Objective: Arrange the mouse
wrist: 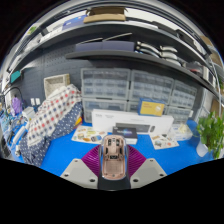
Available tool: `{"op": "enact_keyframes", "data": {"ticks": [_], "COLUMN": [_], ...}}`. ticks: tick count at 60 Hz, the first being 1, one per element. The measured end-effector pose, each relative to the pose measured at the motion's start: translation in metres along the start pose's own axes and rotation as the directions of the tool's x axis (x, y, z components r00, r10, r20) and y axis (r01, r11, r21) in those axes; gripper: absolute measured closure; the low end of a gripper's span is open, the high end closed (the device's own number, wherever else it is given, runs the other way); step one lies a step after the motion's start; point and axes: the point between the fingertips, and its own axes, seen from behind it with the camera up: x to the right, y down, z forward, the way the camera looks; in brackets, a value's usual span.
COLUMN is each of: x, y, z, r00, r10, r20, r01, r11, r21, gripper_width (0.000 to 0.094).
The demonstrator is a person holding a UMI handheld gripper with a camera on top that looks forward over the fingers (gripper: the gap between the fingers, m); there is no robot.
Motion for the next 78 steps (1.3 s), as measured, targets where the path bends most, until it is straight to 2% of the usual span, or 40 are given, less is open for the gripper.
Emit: {"op": "enact_keyframes", "data": {"ticks": [8,17,30,35,52,54,55,56,59,63,78], "x": [0.036,0.049,0.049,0.049,0.048,0.045,0.043,0.041,0.040,0.043,0.046], "y": [0.068,0.158,0.220,0.219,0.219,0.218,0.218,0.218,0.219,0.216,0.148], "z": [0.009,0.031,0.050,0.051,0.052,0.052,0.052,0.052,0.049,0.043,-0.041], "r00": [0.999,0.999,0.994,0.992,0.995,0.995,0.995,0.995,0.996,0.998,0.995], "r10": [0.030,0.042,0.106,0.126,0.102,0.102,0.102,0.101,0.092,0.055,0.086], "r20": [-0.010,-0.018,-0.021,-0.018,-0.018,-0.012,-0.005,0.003,0.006,-0.013,-0.041], "r01": [-0.031,-0.045,-0.107,-0.126,-0.103,-0.102,-0.099,-0.096,-0.086,-0.056,-0.092], "r11": [0.994,0.965,0.935,0.944,0.957,0.957,0.957,0.957,0.952,0.950,0.979], "r21": [-0.105,-0.259,-0.338,-0.304,-0.270,-0.271,-0.272,-0.275,-0.293,-0.306,-0.183], "gripper_width": [0.0614,0.0615,0.0594,0.0589,0.0462,0.0407,0.0335,0.0319,0.0189,0.0081,0.0073]}}
